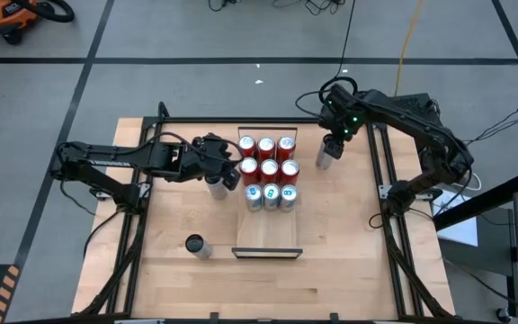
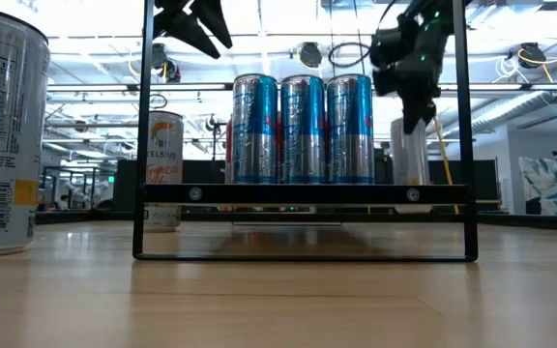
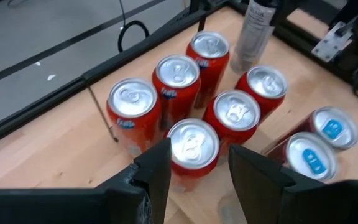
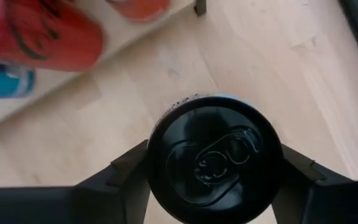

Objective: Place canned beverage on shelf
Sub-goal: Put the top white yellow soda can on the shelf

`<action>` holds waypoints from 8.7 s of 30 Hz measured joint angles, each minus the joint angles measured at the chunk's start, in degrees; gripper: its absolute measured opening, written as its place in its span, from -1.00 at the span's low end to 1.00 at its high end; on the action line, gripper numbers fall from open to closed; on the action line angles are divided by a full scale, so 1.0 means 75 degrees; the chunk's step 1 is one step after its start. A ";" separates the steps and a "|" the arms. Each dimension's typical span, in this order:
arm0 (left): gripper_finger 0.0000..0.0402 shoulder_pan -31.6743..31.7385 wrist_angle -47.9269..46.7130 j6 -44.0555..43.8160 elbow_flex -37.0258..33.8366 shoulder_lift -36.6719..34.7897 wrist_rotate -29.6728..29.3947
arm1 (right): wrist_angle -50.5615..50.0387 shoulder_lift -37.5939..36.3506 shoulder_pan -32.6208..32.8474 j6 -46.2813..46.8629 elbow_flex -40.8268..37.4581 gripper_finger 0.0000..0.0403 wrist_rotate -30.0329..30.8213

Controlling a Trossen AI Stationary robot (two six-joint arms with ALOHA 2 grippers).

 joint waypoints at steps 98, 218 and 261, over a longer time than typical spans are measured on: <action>0.22 -0.2423 0.6687 0.3235 -0.0003 0.1125 -0.1296 | 0.5931 -0.2780 0.4554 0.7821 0.0419 0.51 -0.1362; 0.32 -0.1296 1.3586 -0.1414 0.0012 0.2719 0.3162 | 1.1005 -0.2301 0.5611 0.5347 0.0405 0.00 -0.1494; 0.79 -0.1732 0.9244 -0.0568 0.0006 0.0698 0.0180 | 0.8774 -0.5488 0.7260 0.5289 -0.4593 0.08 0.1520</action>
